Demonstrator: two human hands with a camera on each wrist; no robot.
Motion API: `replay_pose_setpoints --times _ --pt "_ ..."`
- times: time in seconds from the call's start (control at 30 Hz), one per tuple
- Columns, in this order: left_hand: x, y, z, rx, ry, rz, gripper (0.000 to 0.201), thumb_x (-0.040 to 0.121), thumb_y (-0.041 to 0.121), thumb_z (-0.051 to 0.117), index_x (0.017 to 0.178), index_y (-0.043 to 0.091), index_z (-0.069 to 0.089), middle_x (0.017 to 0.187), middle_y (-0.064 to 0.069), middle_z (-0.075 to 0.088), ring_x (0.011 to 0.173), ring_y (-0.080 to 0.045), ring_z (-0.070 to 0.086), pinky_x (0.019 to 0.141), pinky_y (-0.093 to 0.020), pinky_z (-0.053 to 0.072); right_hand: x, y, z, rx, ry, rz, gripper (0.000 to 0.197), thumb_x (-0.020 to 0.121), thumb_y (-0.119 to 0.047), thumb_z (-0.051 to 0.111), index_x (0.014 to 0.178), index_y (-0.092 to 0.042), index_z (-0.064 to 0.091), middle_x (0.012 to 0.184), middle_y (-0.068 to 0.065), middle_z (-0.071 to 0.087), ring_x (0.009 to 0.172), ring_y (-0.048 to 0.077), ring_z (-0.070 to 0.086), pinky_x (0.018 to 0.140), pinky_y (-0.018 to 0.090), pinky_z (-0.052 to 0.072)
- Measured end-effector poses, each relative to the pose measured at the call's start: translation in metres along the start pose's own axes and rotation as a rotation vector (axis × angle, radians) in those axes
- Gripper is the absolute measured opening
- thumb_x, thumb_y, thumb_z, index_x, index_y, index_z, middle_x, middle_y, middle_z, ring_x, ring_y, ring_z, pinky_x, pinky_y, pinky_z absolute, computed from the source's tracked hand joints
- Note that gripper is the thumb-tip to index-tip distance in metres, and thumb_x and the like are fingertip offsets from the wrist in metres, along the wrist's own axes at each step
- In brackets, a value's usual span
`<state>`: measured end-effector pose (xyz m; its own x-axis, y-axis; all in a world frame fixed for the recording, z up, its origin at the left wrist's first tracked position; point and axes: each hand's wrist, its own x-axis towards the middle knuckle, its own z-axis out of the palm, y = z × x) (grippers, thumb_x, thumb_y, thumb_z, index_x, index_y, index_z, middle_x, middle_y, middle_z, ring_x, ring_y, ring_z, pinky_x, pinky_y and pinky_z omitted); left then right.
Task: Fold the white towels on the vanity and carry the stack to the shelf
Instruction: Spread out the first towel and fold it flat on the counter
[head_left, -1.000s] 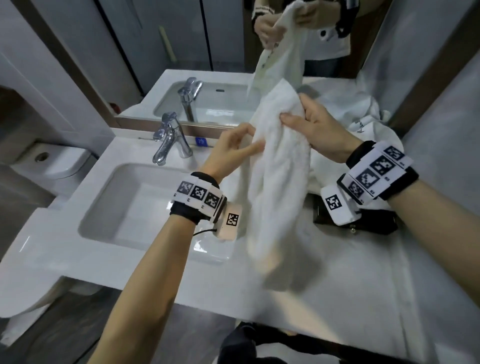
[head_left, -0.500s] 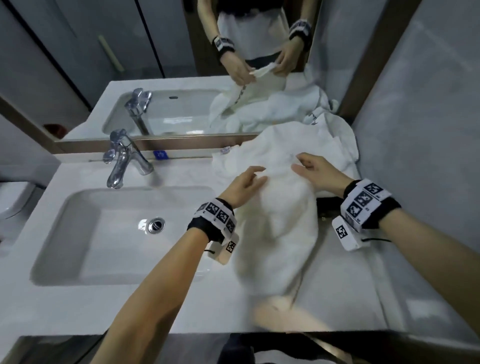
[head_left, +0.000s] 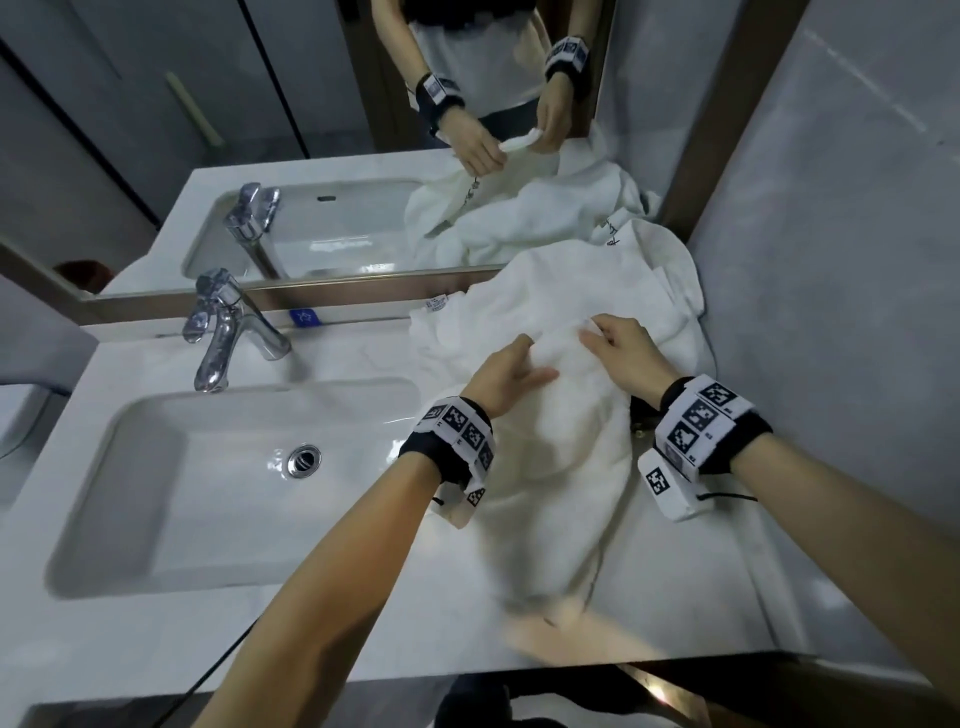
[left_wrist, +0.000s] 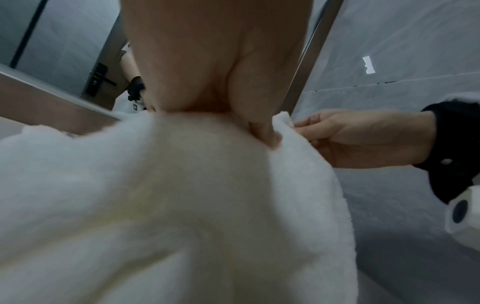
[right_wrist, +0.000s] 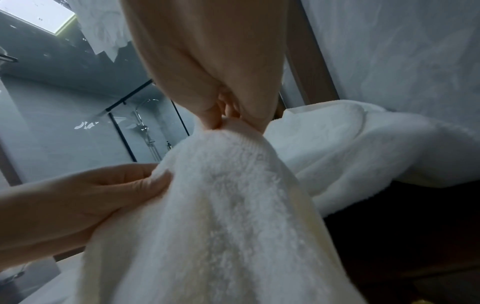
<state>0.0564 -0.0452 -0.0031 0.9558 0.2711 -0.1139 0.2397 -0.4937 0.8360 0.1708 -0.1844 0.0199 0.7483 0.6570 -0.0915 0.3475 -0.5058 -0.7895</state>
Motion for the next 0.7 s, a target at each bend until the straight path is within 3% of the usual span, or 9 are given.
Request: replay_pose_setpoints --times 0.17,0.23,0.3,0.37,0.43,0.5,0.57,0.63,0.7 --pt "-0.010 -0.027 -0.016 0.059 -0.012 -0.049 0.022 0.094 0.029 0.054 0.091 0.008 0.049 0.076 -0.001 0.049 0.076 -0.018 0.045 0.071 -0.032 0.035 0.001 0.005 -0.012 0.083 0.028 -0.015 0.020 0.097 -0.005 0.041 0.108 0.005 0.055 0.099 0.011 0.059 0.094 0.019 0.053 0.080 0.025 0.040" --pt "-0.016 -0.037 -0.022 0.138 -0.043 -0.083 0.023 0.091 0.029 0.059 0.100 0.009 0.053 0.085 -0.004 0.058 0.082 -0.022 0.052 0.075 -0.031 0.040 0.002 0.004 -0.018 0.108 0.086 -0.039 0.022 0.097 -0.001 0.039 0.111 0.001 0.055 0.102 0.005 0.058 0.094 0.013 0.054 0.076 0.012 0.040" --pt "-0.020 -0.045 -0.026 0.285 -0.099 -0.121 0.038 0.087 0.028 0.064 0.120 0.014 0.052 0.109 -0.009 0.065 0.100 -0.026 0.059 0.089 -0.036 0.046 0.004 0.001 -0.029 0.158 0.180 -0.046 0.024 0.096 0.001 0.037 0.093 -0.013 0.056 0.089 -0.007 0.056 0.080 -0.003 0.053 0.066 0.001 0.037" --pt "-0.023 -0.047 -0.032 0.372 -0.111 -0.141 0.049 0.085 0.027 0.065 0.129 0.016 0.048 0.123 -0.008 0.062 0.113 -0.028 0.057 0.096 -0.043 0.045 0.009 0.000 -0.045 0.159 0.306 -0.021 0.036 0.095 0.000 0.037 0.072 -0.027 0.043 0.074 -0.013 0.044 0.070 0.003 0.047 0.058 0.008 0.034" --pt "-0.022 -0.048 -0.042 0.344 -0.092 -0.140 0.046 0.084 0.027 0.065 0.126 0.013 0.052 0.123 -0.008 0.062 0.114 -0.030 0.056 0.097 -0.045 0.044 0.015 0.001 -0.061 0.101 0.394 0.012 0.029 0.095 -0.004 0.038 0.072 -0.021 0.042 0.075 -0.005 0.045 0.080 0.014 0.042 0.058 0.021 0.029" --pt "-0.017 -0.049 -0.053 0.305 -0.084 -0.168 0.033 0.081 0.024 0.068 0.110 0.013 0.057 0.111 -0.007 0.065 0.107 -0.030 0.058 0.093 -0.043 0.046 0.019 0.006 -0.069 0.026 0.426 0.070 0.015 0.096 -0.007 0.037 0.092 -0.003 0.052 0.095 0.014 0.054 0.091 0.020 0.047 0.066 0.025 0.030" --pt "-0.013 -0.050 -0.060 0.366 -0.057 -0.233 0.033 0.078 0.024 0.068 0.108 0.014 0.055 0.111 -0.007 0.062 0.105 -0.029 0.056 0.089 -0.040 0.046 0.021 0.013 -0.070 -0.042 0.409 0.159 0.026 0.098 -0.009 0.035 0.116 0.004 0.049 0.123 0.022 0.054 0.110 0.028 0.051 0.083 0.029 0.037" --pt "-0.013 -0.053 -0.059 0.462 0.055 -0.198 0.044 0.075 0.021 0.070 0.114 0.013 0.050 0.117 -0.007 0.055 0.108 -0.027 0.049 0.086 -0.037 0.042 0.021 0.020 -0.066 -0.104 0.370 0.220 0.030 0.099 -0.009 0.033 0.122 0.003 0.047 0.132 0.025 0.050 0.119 0.036 0.049 0.093 0.035 0.038" --pt "-0.016 -0.058 -0.050 0.435 0.281 -0.042 0.042 0.076 0.019 0.069 0.111 0.007 0.050 0.112 -0.010 0.052 0.104 -0.027 0.046 0.085 -0.034 0.040 0.021 0.025 -0.063 -0.153 0.345 0.251 0.030 0.099 -0.008 0.032 0.122 0.003 0.047 0.131 0.027 0.050 0.119 0.040 0.048 0.094 0.039 0.038"
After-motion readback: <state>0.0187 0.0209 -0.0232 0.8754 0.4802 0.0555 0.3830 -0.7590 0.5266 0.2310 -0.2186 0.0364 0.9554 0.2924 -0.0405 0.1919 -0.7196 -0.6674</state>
